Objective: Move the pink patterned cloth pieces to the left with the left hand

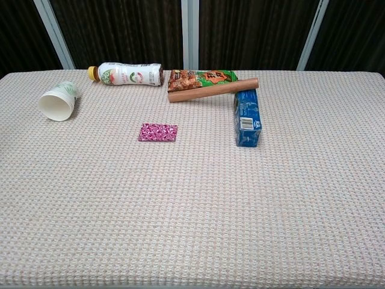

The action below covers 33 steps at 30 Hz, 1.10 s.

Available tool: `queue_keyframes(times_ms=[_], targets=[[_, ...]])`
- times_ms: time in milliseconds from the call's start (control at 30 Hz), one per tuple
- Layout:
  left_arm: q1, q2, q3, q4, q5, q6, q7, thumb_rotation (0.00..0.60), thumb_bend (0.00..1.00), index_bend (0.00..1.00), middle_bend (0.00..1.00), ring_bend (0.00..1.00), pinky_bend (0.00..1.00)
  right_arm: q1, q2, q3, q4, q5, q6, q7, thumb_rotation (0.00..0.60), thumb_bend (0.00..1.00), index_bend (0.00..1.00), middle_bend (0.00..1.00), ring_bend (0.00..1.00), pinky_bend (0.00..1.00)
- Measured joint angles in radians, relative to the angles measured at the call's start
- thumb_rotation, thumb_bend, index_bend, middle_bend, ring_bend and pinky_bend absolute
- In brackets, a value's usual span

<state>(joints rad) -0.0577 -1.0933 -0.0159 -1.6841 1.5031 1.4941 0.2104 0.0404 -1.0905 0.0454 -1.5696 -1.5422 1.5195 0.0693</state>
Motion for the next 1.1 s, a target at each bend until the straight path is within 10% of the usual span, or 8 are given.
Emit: queue_keyframes(times_ms=[867,1100], targets=[[-0.056,-0.003,-0.012,0.006,0.040,-0.044,-0.022,0.600,0.20,0.32,0.28,0.20,0.31,0.010,-0.005,0.006,0.002,-0.014,0.004,0.003,0.599,0.14,0.21,0.12,0.00,0.00],[-0.175,-0.021,-0.055,0.027,0.102,-0.119,-0.087,0.600,0.20,0.35,0.50,0.43,0.61,0.016,-0.006,0.002,-0.006,-0.022,-0.004,-0.007,0.599,0.14,0.21,0.12,0.00,0.00]])
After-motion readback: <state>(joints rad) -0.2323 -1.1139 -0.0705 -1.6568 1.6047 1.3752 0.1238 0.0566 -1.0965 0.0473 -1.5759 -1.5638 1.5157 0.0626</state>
